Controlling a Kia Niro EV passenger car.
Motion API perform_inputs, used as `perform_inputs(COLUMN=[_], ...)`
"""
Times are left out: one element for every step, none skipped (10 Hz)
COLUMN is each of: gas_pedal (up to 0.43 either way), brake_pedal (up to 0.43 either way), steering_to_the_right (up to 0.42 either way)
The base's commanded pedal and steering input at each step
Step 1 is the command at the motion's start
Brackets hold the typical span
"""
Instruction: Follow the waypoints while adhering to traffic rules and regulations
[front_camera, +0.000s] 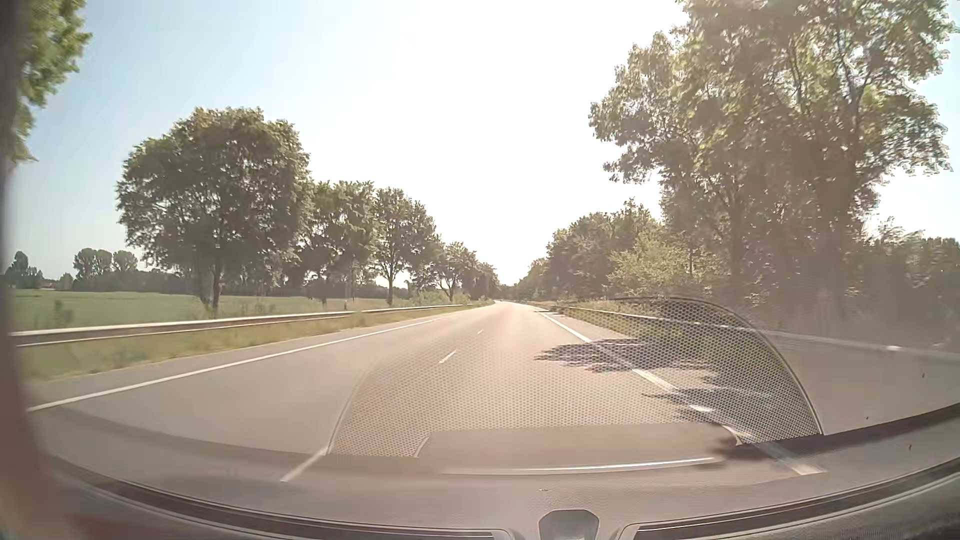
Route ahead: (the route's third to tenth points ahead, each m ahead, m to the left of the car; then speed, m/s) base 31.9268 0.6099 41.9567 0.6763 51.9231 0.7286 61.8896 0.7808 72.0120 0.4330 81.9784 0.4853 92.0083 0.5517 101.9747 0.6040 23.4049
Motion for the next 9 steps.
perform_inputs(gas_pedal=[0.319, 0.319, 0.319, 0.319, 0.319, 0.319, 0.319, 0.319, 0.319], brake_pedal=[0.006, 0.006, 0.006, 0.006, 0.006, 0.006, 0.006, 0.006, 0.006], steering_to_the_right=[0.004, 0.004, 0.004, 0.004, 0.004, 0.004, 0.004, 0.004, 0.003])
